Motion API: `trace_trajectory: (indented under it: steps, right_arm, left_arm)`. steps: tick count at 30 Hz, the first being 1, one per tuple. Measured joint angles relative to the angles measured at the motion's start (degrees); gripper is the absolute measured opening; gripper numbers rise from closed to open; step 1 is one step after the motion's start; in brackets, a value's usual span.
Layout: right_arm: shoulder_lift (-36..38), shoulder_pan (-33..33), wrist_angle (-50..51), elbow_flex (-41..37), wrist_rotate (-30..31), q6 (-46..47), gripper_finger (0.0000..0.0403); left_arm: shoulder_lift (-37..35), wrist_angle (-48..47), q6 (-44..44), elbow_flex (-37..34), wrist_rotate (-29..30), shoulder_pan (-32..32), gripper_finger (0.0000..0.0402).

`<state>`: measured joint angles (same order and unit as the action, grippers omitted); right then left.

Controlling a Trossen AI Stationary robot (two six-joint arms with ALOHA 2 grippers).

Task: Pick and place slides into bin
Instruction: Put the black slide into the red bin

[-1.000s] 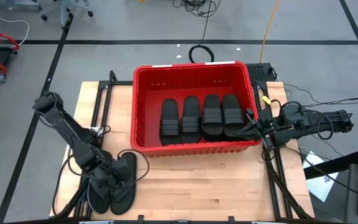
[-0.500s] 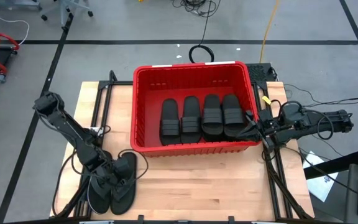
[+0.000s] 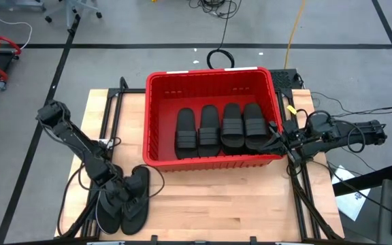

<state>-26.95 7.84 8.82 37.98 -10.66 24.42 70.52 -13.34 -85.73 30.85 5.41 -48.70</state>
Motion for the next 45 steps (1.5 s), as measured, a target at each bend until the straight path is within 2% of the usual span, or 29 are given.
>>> trace_trajectory:
  steps: [3, 4, 10, 14, 19, 23, 29, 37, 41, 45]
  right_arm:
    - [0.01, 0.0, 0.0, 0.0, 0.14, -0.02, 0.0]
    - [0.01, 0.0, 0.0, 0.0, 0.25, -0.02, 0.0]
    - [-0.01, 0.0, -0.39, 0.0, 1.82, -0.03, 0.0]
    - [-0.03, 0.0, -0.87, 0.0, 1.84, -0.19, 0.0]
    - [-0.03, 0.0, -0.87, 0.0, 1.99, -0.04, 0.0]
    - [-0.03, 0.0, -0.87, 0.0, 3.39, -0.04, 0.0]
    - [-0.08, 0.0, -0.87, 0.0, 3.41, 0.25, 0.0]
    - [-0.1, 0.0, -0.87, 0.0, 4.62, 0.29, 0.0]
    - [-0.1, 0.0, -0.87, 0.0, 4.92, 0.27, 0.0]
    - [-0.1, 0.0, -0.87, 0.0, 4.92, 0.83, 0.0]
  left_arm:
    - [0.0, 3.74, 3.65, 0.0, -0.04, 0.51, 0.0025]
    - [0.0, 5.01, 4.65, 0.0, -0.08, 0.67, 0.0014]
    - [-0.02, 11.35, 8.11, 0.02, -2.95, 1.15, 0.0004]
    - [-0.02, 19.77, 8.47, 0.07, -5.28, 0.43, 0.0004]
    - [-0.04, 31.4, 11.52, 1.76, -4.82, -1.08, 0.0002]
    - [-0.04, 32.73, 17.8, 7.1, -2.51, -1.97, 0.0001]
    - [-0.48, 23.99, 28.76, 18.86, -2.71, 0.6, 0.0001]
    - [-3.94, -9.08, 43.51, 36.36, -2.34, 6.71, 0.0]
    - [-5.33, -19.53, 50.35, 40.89, 0.08, 9.88, 0.0]
    - [-7.12, -24.14, 53.97, 41.87, 1.2, 16.19, 0.0]
